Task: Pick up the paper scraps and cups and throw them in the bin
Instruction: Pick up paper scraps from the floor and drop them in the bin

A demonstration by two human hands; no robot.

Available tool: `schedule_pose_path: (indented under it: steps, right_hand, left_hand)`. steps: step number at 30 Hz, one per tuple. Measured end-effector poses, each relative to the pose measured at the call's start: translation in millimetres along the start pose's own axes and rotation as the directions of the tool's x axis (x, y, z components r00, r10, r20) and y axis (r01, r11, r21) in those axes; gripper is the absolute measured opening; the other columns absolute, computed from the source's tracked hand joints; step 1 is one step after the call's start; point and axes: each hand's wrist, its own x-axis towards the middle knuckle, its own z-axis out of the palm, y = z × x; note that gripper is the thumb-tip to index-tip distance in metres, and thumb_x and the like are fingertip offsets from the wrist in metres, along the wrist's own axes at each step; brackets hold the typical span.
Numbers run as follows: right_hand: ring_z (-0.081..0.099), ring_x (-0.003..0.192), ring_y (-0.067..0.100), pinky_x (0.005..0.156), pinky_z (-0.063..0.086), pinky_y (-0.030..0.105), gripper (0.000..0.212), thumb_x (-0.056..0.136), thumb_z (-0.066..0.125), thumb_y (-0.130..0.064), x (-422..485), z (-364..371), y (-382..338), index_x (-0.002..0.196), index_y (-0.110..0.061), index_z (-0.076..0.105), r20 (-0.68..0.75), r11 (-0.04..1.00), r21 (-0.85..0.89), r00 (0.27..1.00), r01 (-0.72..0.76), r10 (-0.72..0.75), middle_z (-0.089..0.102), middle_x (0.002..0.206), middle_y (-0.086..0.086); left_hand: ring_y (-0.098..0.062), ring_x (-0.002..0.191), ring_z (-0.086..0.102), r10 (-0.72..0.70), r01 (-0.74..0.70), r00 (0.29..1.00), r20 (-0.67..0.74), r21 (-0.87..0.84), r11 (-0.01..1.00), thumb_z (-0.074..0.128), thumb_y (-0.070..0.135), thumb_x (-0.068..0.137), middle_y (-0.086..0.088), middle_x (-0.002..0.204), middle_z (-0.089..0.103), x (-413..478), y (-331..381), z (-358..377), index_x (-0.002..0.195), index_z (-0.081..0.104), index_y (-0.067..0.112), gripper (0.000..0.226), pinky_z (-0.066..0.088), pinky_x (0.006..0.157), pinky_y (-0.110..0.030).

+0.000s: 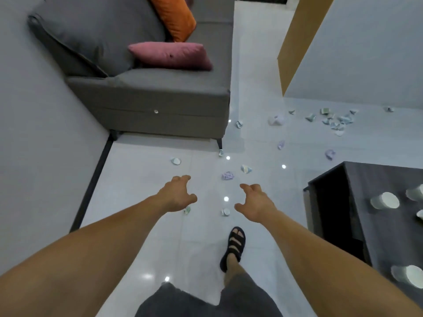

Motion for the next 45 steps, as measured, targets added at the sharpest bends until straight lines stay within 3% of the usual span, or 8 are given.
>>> schedule_pose_path:
  steps: [5,11,22,26,33,39,41,45]
  right_hand:
    - [0.042,0.127,0.030,0.098,0.045,0.039,0.071,0.092,0.054,-0.043,116.0,22.7,39.6,0.152,-0.028,0.019,0.158,0.998,-0.054,0.987,0.016,-0.007,0.022,0.153,0.006]
    - [0.043,0.126,0.028,0.094,0.048,0.037,0.075,0.090,0.056,-0.043,267.9,127.3,93.2,0.152,-0.031,0.017,0.246,0.998,-0.059,0.968,-0.030,0.044,0.022,0.153,0.003]
    - [0.048,0.116,0.036,0.081,0.047,0.039,0.082,0.085,0.066,-0.042,475.5,400.0,186.7,0.150,-0.031,0.017,0.245,0.985,-0.171,0.968,-0.012,0.055,0.022,0.150,0.006]
    - [0.052,0.097,0.037,0.065,0.040,0.034,0.066,0.082,0.069,-0.031,500.0,449.6,203.2,0.139,-0.026,0.035,0.130,0.976,-0.216,0.991,0.041,-0.013,0.030,0.138,0.010]
    - [0.061,0.082,0.034,0.063,0.047,0.033,0.054,0.082,0.071,-0.028,493.3,462.1,180.1,0.130,-0.016,0.050,0.057,0.994,-0.077,0.995,0.081,-0.076,0.044,0.120,0.010]
    - [0.061,0.078,0.024,0.062,0.056,0.034,0.062,0.075,0.076,-0.027,456.9,431.4,77.0,0.131,-0.014,0.053,0.081,0.893,0.128,0.893,0.430,-0.442,0.049,0.120,0.008]
    - [0.062,0.081,0.023,0.066,0.056,0.034,0.065,0.074,0.077,-0.025,454.6,423.7,50.2,0.133,-0.015,0.052,0.097,0.855,0.169,0.855,0.491,-0.510,0.048,0.121,0.007]
    - [0.052,0.114,0.023,0.085,0.051,0.035,0.083,0.078,0.073,-0.043,472.6,429.2,23.5,0.148,-0.026,0.031,0.229,0.839,0.045,0.812,0.542,-0.537,0.035,0.141,0.001]
  left_hand:
    - [-0.022,0.129,0.042,-0.098,0.109,0.989,0.109,-0.103,0.989,0.059,0.039,0.088,-0.006,0.151,0.029,101.6,2.7,43.0,0.149,0.024,0.022,0.072,0.035,0.099,-0.029]
    - [-0.023,0.134,0.037,-0.156,0.188,0.965,0.211,-0.142,0.972,0.055,0.040,0.090,-0.006,0.152,0.029,255.1,-43.6,152.6,0.149,0.023,0.022,0.070,0.035,0.108,-0.035]
    - [-0.023,0.124,0.047,-0.167,0.234,0.944,0.285,-0.219,0.947,0.059,0.044,0.087,-0.004,0.145,0.039,455.6,-179.2,400.0,0.146,0.029,0.025,0.068,0.037,0.096,-0.030]
    - [-0.020,0.123,0.047,-0.178,0.269,0.936,0.305,-0.287,0.919,0.059,0.044,0.086,-0.001,0.142,0.042,468.1,-212.1,446.5,0.145,0.031,0.028,0.067,0.037,0.093,-0.027]
    - [-0.016,0.123,0.046,-0.150,0.285,0.935,0.320,-0.429,0.857,0.061,0.047,0.085,0.003,0.140,0.042,463.4,-219.3,452.7,0.145,0.031,0.029,0.069,0.038,0.096,-0.027]
    - [-0.008,0.100,0.060,-0.150,0.331,0.936,0.319,-0.647,0.687,0.069,0.035,0.082,0.010,0.110,0.060,449.1,-219.1,389.7,0.128,0.049,0.023,0.052,0.048,0.083,-0.016]
    - [-0.007,0.089,0.061,-0.164,0.321,0.943,0.290,-0.662,0.677,0.066,0.025,0.084,0.008,0.096,0.063,443.2,-229.3,370.0,0.113,0.057,0.019,0.031,0.046,0.068,-0.011]
    - [-0.020,0.088,0.061,-0.320,0.387,0.919,0.231,-0.679,0.623,0.065,0.020,0.087,-0.003,0.096,0.062,429.1,-269.2,350.8,0.108,0.058,0.013,0.023,0.053,0.078,-0.034]
